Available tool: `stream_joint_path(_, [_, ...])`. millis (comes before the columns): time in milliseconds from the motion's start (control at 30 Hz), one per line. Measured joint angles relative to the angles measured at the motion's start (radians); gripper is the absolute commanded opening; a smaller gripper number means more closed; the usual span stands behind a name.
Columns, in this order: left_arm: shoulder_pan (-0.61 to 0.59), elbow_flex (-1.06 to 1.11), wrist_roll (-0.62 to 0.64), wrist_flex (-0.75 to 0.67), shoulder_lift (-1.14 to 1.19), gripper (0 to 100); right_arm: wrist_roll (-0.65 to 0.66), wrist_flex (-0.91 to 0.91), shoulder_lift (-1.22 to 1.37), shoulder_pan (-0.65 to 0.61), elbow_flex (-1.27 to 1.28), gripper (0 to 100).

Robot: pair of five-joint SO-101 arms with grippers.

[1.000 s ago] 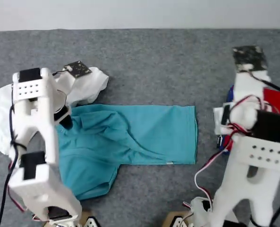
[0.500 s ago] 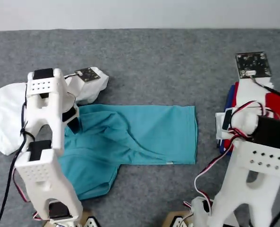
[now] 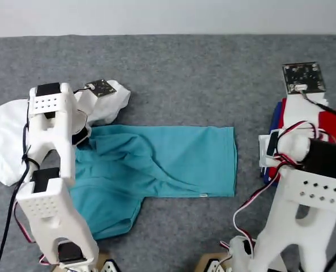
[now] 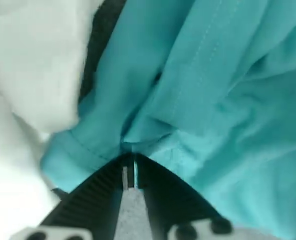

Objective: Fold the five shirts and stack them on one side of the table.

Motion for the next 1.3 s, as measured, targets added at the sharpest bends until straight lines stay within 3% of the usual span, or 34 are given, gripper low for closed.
stream_joint_path(133, [-0.005, 0.029, -0.068, 0.072, 0.0, 0, 0.0, 0.0, 0.0, 0.0, 0.0, 19.8])
stream_joint_path(500, [-0.127, 0.083, -0.187, 0.081, 0.0, 1, 0.0, 0.0, 0.0, 0.0, 0.0, 19.8])
stream_joint_path(867, [-0.011, -0.077, -0.081, 0.081, 0.003, 14, 0.0, 0.0, 0.0, 0.0, 0.0, 19.8])
stream_joint_path(1300, [-0.003, 0.023, -0.049, -0.069, 0.006, 14, 0.0, 0.0, 0.0, 0.006, 0.0, 19.8])
